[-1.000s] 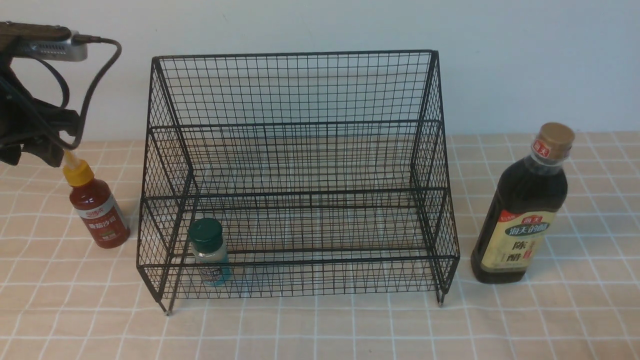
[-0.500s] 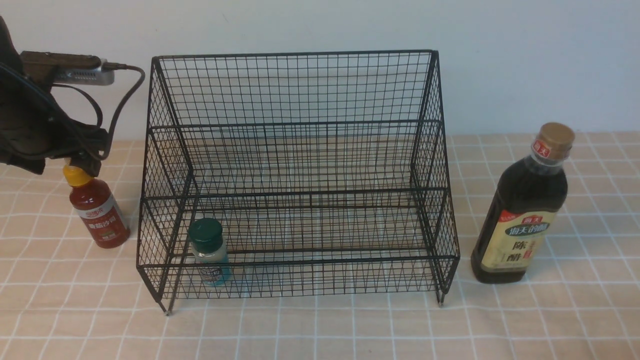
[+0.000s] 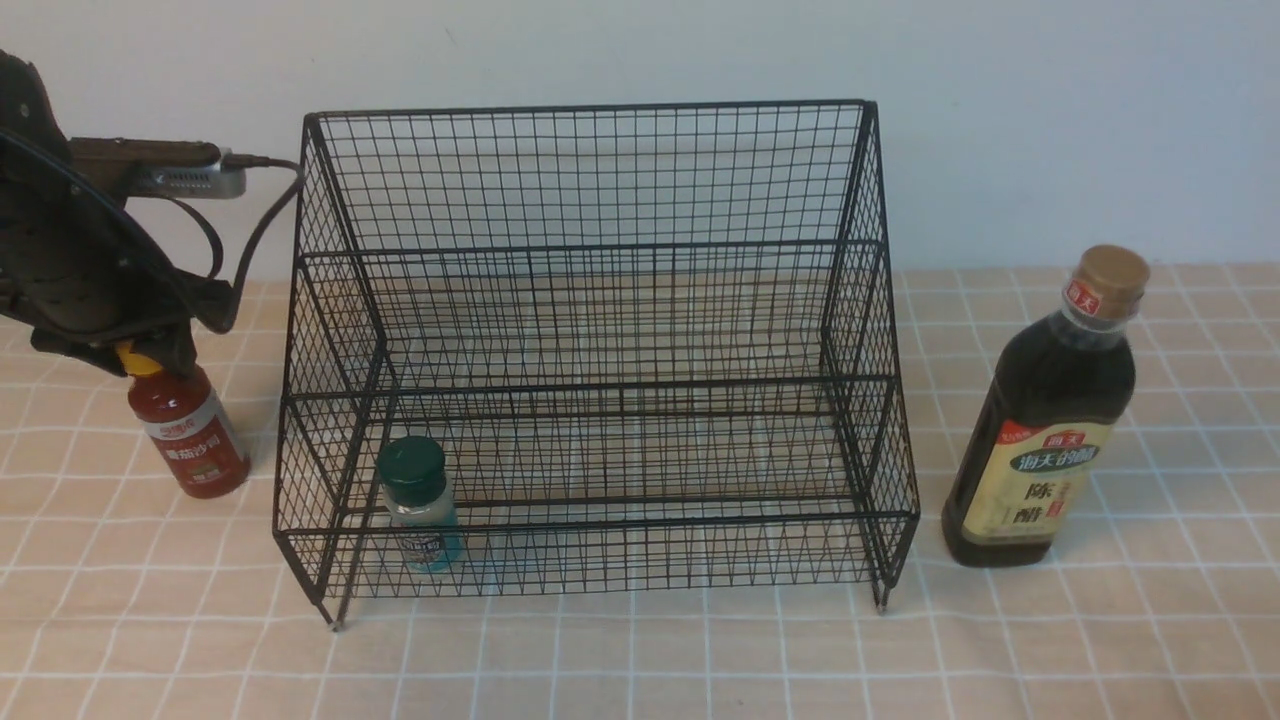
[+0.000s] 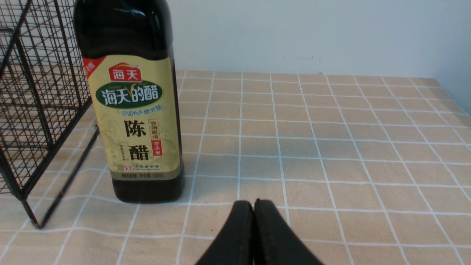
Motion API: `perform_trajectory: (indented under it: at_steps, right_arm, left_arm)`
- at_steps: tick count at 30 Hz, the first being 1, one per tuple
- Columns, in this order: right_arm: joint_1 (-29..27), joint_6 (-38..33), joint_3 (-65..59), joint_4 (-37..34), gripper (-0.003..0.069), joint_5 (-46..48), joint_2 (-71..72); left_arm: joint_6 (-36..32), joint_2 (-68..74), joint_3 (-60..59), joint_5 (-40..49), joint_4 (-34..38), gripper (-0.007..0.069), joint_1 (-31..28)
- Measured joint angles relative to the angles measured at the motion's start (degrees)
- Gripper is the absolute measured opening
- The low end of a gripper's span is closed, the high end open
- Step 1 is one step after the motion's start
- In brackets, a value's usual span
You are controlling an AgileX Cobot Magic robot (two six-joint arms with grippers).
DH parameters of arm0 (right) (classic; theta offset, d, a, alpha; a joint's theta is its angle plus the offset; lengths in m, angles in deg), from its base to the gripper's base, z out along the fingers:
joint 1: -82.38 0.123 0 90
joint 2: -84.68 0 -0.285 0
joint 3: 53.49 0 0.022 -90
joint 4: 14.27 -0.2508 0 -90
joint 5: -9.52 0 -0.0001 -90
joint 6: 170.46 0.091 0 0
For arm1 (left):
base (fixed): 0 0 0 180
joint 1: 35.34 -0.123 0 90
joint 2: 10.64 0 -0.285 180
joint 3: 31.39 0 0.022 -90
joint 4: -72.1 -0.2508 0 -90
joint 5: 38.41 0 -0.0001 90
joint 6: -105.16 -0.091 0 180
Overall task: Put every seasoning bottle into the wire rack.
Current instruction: Use the left arm to grab the condiment bottle closest to it, then use the left arm to put the condiment bottle back on the shelf
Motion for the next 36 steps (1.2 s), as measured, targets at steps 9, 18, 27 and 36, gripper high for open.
perform_trajectory:
  at_steps: [9, 18, 27, 36]
  right_arm:
    - [0.00, 0.00, 0.00, 0.00, -0.0015, 0.00, 0.00]
    - [0.00, 0.00, 0.00, 0.00, -0.0015, 0.00, 0.00]
    - [0.00, 0.00, 0.00, 0.00, -0.0015, 0.00, 0.00]
    - [0.00, 0.00, 0.00, 0.00, -0.0015, 0.00, 0.00]
  left_arm:
    - [2.06, -9.07, 11.18, 14.13, -1.82, 0.0288, 0.20]
    - [5.04, -20.49, 14.36, 17.90, -1.91, 0.0288, 9.14]
    - [10.51, -19.25, 14.54, 18.32, -0.60, 0.0288, 23.24]
    - [12.85, -10.25, 14.54, 15.17, -1.04, 0.0288, 25.03]
